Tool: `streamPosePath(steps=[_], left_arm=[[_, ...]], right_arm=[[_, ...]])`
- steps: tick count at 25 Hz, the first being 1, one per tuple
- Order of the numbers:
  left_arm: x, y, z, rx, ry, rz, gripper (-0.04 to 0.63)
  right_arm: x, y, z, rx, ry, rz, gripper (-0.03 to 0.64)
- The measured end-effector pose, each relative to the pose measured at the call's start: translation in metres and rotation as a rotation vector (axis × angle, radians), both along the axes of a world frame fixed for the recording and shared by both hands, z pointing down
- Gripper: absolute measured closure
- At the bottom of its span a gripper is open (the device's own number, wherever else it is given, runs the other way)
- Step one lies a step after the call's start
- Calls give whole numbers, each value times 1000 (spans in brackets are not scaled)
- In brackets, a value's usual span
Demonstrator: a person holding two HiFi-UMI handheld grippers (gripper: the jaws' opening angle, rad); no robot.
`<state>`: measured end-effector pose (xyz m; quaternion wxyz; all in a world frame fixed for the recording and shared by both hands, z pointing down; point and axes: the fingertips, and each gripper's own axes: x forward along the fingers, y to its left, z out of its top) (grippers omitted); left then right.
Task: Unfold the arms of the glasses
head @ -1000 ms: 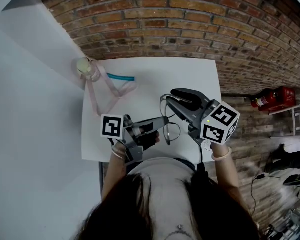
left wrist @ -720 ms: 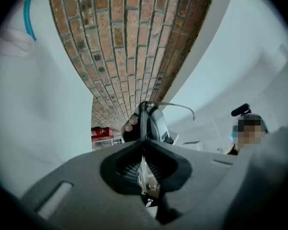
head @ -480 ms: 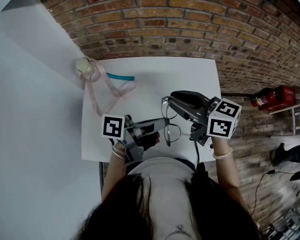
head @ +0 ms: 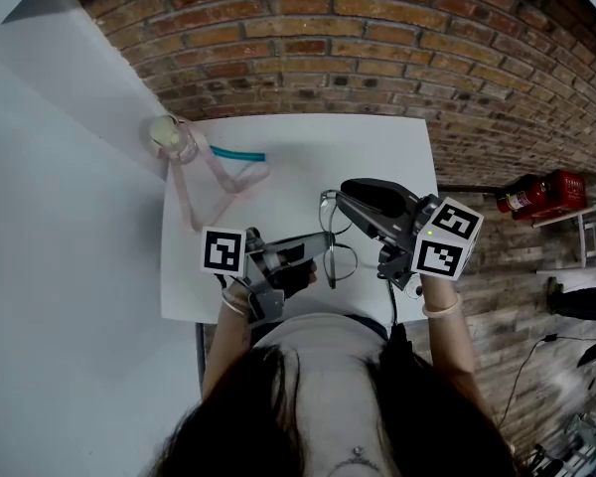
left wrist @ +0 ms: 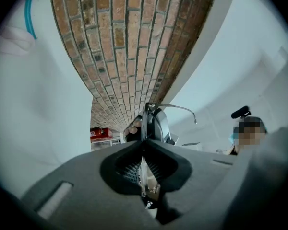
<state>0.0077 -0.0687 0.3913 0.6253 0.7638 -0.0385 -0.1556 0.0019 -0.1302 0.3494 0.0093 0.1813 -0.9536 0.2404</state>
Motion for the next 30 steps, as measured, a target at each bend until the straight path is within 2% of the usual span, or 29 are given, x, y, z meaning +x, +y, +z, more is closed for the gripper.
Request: streamPosePath(steps=[16, 30], left_arm=[[-9, -9, 4, -10, -18, -49, 571], [-25, -24, 11, -40, -30, -140, 571]], right_arm=[[2, 6, -30, 97, -34, 20, 569], [2, 13, -48, 146, -70, 24, 578]])
